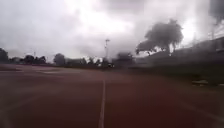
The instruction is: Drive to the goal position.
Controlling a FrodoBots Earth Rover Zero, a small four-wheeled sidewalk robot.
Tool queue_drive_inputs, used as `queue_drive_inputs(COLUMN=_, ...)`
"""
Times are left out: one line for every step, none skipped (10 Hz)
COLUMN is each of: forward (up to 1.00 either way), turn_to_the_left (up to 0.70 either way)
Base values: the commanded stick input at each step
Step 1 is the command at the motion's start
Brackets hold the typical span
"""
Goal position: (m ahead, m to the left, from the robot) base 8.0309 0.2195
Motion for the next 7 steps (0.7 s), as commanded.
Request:
queue_drive_inputs(forward=0.5, turn_to_the_left=0.0)
queue_drive_inputs(forward=0.5, turn_to_the_left=0.0)
queue_drive_inputs(forward=0.5, turn_to_the_left=0.0)
queue_drive_inputs(forward=0.5, turn_to_the_left=0.0)
queue_drive_inputs(forward=0.5, turn_to_the_left=0.0)
queue_drive_inputs(forward=0.5, turn_to_the_left=0.0)
queue_drive_inputs(forward=0.5, turn_to_the_left=0.0)
